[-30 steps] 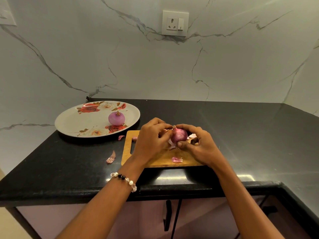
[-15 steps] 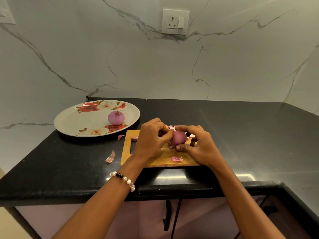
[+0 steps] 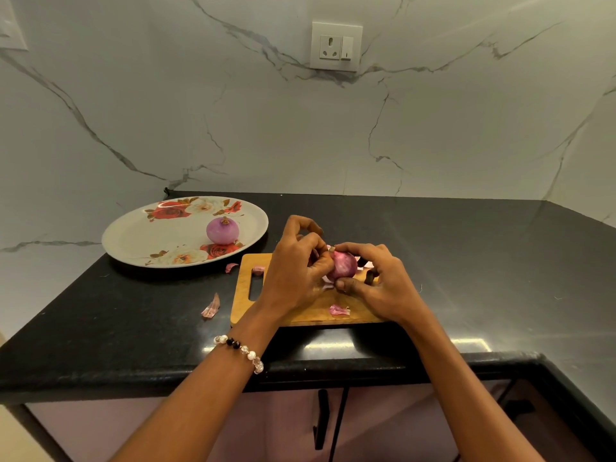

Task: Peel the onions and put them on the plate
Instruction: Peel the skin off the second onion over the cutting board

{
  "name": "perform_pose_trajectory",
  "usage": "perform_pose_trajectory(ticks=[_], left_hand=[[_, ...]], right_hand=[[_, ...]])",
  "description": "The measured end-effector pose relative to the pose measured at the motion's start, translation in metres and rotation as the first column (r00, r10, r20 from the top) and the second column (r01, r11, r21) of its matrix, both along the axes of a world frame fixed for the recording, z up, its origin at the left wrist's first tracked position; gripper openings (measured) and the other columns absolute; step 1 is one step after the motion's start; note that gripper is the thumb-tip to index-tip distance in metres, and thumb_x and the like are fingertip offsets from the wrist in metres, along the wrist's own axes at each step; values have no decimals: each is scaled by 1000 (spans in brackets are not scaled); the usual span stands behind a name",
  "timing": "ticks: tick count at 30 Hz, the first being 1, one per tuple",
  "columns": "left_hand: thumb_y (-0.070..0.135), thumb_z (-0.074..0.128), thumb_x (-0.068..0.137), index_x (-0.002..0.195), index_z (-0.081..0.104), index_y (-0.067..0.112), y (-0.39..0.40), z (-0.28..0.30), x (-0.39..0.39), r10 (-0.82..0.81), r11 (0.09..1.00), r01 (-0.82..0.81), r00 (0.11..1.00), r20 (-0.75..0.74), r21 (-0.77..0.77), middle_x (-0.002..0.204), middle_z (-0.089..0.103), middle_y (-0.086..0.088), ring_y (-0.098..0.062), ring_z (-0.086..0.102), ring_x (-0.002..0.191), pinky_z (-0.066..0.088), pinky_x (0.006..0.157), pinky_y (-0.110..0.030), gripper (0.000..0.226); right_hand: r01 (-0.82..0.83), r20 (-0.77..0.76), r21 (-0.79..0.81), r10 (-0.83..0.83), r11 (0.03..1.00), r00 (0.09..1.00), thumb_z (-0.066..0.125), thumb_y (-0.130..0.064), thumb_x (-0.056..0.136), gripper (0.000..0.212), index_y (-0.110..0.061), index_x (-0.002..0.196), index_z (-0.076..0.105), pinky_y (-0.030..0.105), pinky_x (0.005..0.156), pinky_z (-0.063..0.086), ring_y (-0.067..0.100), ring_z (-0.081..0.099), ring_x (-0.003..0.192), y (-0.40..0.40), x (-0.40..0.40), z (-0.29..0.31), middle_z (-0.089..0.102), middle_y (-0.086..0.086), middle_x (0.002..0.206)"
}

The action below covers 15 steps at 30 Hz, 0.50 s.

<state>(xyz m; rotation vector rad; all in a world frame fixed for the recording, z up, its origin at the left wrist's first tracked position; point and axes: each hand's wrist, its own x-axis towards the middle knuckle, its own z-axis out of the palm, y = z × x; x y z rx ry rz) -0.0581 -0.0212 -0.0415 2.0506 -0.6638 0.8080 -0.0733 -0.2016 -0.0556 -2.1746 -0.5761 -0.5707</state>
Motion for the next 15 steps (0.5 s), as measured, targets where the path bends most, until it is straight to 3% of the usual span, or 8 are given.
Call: perform_pose_trajectory(ticks=[4,12,15], left_hand=[[11,69,81,76,61,8,-1,3,-5,11,999,-12,1000,-28,-39,120,44,-3,-13,57,84,50,72,-13,10],[12,75,75,70,64,9,2,4,-6,37,998,-37,999,6,-42,122,45,-3,-10,55,83,47,70,-11,13],[14,78,75,73,67,8,5,7,-5,85,988,-79,996,38,-135,118,47,-3,-9,53,88,44,71,-8,12]], right_hand=[[12,20,11,-12,1000,1000,86,-22,75,56,-29,124,62,17,70,43,12,50,101,0,0,-1,61,-9,113],[96,105,-28,-92,995,990,88,-16,72,56,-22,123,67,7,70,41,15,46,103,3,-1,-3,57,0,110],[143,128,-86,-131,986,983,86,-12,72,55,-21,123,68,3,73,38,14,43,106,4,-1,-4,51,-2,110]])
